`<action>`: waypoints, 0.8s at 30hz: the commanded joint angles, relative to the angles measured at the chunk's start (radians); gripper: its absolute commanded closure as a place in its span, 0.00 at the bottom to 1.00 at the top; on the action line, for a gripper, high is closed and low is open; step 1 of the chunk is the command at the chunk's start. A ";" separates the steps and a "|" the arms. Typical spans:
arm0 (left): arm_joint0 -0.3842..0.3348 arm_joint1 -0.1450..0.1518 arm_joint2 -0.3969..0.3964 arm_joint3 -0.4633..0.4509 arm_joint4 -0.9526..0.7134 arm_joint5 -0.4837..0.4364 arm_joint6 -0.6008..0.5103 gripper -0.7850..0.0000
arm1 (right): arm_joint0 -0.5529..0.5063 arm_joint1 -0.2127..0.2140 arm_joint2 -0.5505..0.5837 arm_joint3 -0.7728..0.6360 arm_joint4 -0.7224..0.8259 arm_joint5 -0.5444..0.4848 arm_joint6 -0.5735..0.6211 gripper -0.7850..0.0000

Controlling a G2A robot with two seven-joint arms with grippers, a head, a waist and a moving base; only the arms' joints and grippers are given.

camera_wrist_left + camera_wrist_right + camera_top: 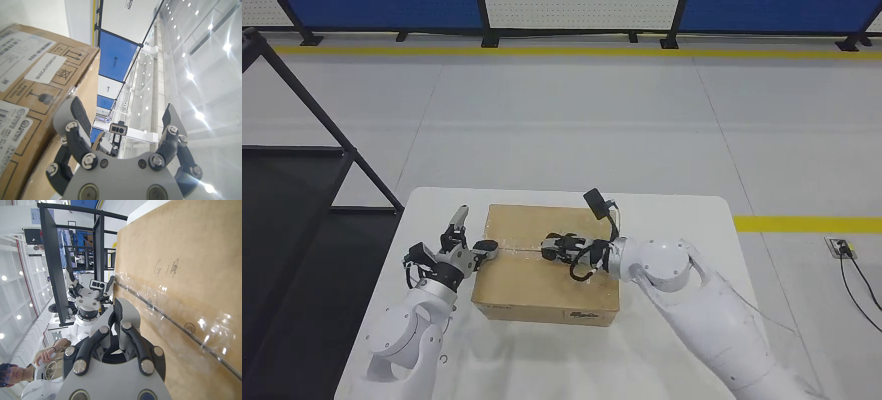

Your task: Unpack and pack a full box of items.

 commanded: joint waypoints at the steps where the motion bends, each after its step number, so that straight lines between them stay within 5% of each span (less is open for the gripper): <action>1: 0.000 0.000 0.000 0.000 0.000 0.000 0.000 0.00 | 0.026 -0.014 -0.029 0.033 0.007 0.015 -0.007 1.00; 24: 0.000 0.000 0.000 0.000 0.000 0.000 0.000 0.00 | 0.209 -0.146 -0.194 0.256 0.020 0.138 -0.051 1.00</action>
